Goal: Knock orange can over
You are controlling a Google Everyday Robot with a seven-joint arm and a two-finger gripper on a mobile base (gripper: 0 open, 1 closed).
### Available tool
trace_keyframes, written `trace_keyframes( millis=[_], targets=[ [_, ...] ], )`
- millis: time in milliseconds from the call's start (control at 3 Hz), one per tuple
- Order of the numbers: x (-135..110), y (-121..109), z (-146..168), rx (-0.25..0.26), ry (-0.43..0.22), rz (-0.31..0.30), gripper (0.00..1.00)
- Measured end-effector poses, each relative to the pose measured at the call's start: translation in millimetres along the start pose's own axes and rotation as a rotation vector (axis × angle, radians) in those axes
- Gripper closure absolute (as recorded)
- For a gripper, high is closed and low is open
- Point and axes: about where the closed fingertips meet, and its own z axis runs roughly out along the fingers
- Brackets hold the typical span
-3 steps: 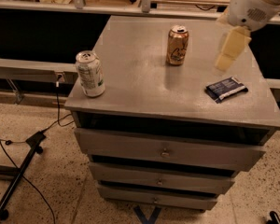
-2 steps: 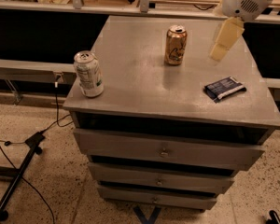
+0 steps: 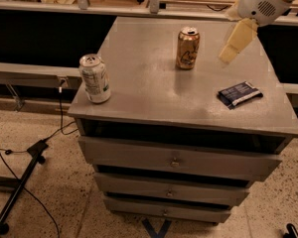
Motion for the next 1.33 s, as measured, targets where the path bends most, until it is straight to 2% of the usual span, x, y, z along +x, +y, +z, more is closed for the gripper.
trace_keyframes(
  millis=[333,667,1000,1333],
  targets=[
    [-27.8,-34.2,36.8,-0.019,-0.277,0.118,0.0],
    [-45.0,-68.5,54.3,0.02,-0.467,0.186,0.0],
    [-42.4,-84.9,64.5,0.061,-0.552,0.227,0.0],
    [-41.4,-80.1,65.0,0.098,-0.624,0.211,0.0]
  ],
)
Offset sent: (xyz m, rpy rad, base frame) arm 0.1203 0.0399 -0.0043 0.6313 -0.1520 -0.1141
